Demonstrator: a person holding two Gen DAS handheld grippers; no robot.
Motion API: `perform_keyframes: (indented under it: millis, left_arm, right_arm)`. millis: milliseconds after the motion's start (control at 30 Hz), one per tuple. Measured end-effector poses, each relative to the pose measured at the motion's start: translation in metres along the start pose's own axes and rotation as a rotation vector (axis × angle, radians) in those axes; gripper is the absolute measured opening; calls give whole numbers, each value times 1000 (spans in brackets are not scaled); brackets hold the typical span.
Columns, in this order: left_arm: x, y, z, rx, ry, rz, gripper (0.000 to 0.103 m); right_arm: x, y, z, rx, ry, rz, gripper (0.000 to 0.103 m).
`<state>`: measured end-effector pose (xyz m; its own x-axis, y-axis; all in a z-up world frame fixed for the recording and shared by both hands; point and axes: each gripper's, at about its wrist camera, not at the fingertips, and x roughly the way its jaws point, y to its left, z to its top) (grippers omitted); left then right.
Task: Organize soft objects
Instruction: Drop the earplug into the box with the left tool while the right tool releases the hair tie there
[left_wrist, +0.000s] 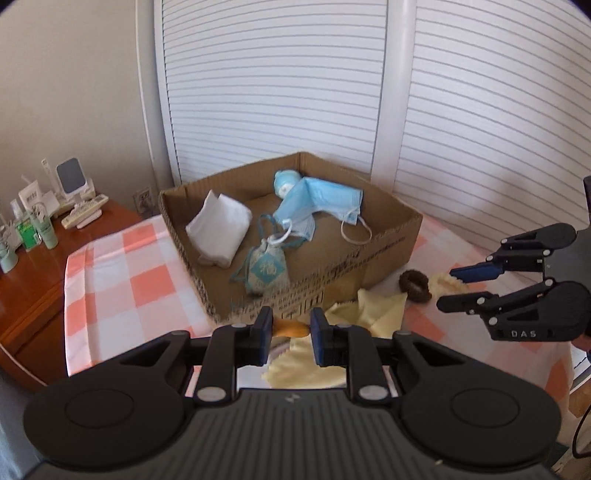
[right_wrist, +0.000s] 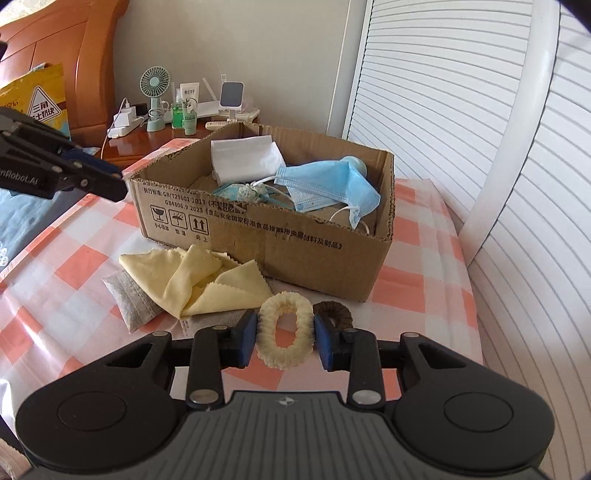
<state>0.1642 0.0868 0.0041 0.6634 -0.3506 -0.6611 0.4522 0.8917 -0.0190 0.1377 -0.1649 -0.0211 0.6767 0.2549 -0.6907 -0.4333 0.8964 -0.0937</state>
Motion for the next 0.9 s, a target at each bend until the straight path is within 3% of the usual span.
perform_keyframes:
  millis: [233, 267, 333, 367, 400, 500, 633, 833, 900]
  left_arm:
    - [23, 9, 50, 60, -66, 34, 21]
    - [31, 13, 55, 57, -67, 47, 30]
    - [46, 19, 62, 50, -47, 49, 60]
    - [53, 23, 64, 38, -35, 53, 85]
    - [58, 25, 65, 32, -27, 60, 91]
    - [63, 30, 58, 28, -29, 118, 91]
    - [51, 31, 49, -13, -6, 69, 100]
    - [15, 10, 33, 31, -9, 28, 100]
    - [5, 2, 28, 44, -8, 20, 100]
  right_arm:
    - [-11, -9, 17, 7, -58, 2, 38]
    - [-12, -10, 18, 9, -61, 2, 38]
    - [-13, -12, 21, 10, -67, 1, 38]
    - [-14, -13, 22, 8, -70, 1, 38]
    - [-14, -13, 23, 7, -74, -1, 38]
    - [-16, -16, 29, 4, -83, 1, 38]
    - [-15, -20, 47, -15, -103, -1, 38]
    - [4, -23, 91, -33, -136, -2, 38]
    - [13, -23, 105, -36, -141, -10, 44]
